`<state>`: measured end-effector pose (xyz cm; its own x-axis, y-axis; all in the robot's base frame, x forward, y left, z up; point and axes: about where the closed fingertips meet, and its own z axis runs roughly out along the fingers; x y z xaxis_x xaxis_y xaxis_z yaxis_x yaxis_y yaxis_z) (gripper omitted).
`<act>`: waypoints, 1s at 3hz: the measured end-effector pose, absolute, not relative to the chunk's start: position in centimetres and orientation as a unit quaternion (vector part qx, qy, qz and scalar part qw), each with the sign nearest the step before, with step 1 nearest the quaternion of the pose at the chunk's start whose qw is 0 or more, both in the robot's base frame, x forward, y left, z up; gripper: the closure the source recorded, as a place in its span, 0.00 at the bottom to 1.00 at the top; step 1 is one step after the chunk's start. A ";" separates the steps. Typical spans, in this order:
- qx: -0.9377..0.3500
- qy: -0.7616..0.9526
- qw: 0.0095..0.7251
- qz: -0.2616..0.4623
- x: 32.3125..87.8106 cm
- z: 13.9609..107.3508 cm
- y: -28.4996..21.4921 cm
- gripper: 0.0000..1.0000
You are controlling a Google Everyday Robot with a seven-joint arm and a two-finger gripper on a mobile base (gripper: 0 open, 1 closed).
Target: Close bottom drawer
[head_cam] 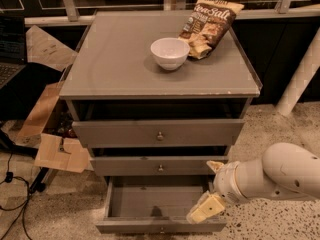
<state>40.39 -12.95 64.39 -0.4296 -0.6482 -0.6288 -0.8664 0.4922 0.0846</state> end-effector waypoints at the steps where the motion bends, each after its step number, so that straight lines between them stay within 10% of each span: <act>1: -0.460 0.822 0.266 0.203 40.4 64.1 -12.9 0.00; 3: -0.460 0.822 0.266 0.203 40.4 64.1 -12.9 0.41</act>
Offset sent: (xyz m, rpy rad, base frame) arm 0.0005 0.0007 -0.0032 -0.0027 0.0062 -0.0016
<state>40.44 -12.88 64.08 -0.4345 -0.6492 -0.6243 -0.8651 0.4938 0.0886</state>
